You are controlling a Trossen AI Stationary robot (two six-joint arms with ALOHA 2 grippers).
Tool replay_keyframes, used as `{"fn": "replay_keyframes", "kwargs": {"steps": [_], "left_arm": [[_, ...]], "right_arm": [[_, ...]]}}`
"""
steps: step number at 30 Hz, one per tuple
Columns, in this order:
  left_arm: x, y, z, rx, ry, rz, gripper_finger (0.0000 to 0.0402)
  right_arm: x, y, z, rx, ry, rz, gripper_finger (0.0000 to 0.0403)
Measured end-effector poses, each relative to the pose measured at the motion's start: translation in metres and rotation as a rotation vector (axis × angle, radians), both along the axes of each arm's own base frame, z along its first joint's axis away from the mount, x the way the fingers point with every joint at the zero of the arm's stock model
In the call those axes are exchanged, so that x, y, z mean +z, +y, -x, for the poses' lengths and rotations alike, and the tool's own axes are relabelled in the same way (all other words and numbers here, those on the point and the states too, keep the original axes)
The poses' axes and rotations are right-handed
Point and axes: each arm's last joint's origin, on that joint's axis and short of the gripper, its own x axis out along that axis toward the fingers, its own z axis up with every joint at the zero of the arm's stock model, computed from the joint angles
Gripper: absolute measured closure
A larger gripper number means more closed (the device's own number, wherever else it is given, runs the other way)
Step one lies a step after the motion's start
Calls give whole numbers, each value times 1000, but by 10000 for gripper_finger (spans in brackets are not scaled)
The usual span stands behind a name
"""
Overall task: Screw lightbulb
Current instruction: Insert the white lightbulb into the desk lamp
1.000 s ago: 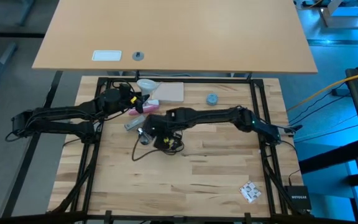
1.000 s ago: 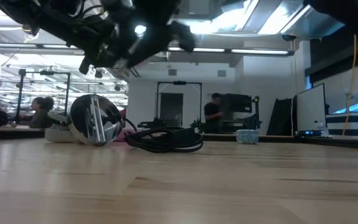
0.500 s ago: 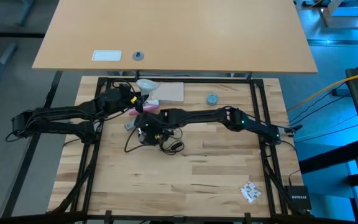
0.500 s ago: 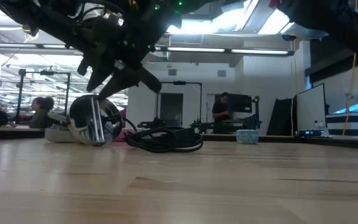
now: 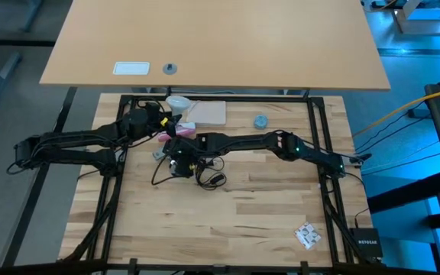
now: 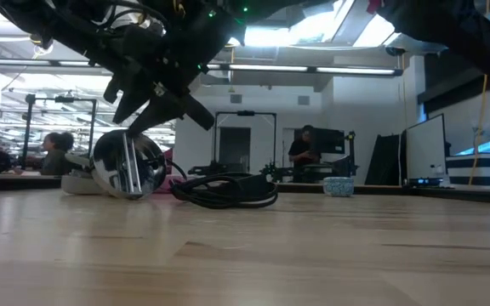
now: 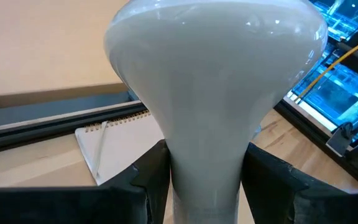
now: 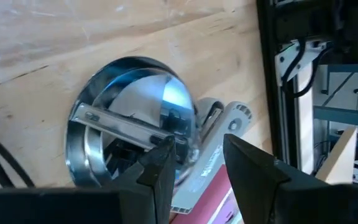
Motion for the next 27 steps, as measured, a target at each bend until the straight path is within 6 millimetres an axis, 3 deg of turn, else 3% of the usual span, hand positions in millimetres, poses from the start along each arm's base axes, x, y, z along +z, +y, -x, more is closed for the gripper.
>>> {"fn": "replay_keyframes", "kwargs": {"steps": [14, 27], "left_arm": [[-1, 0, 1, 12, 13, 4, 246], [-1, 0, 1, 11, 17, -2, 246]], "right_arm": [[-13, -3, 7, -30, 121, -19, 263], [-17, -4, 38, -105, 437, -34, 263]]}}
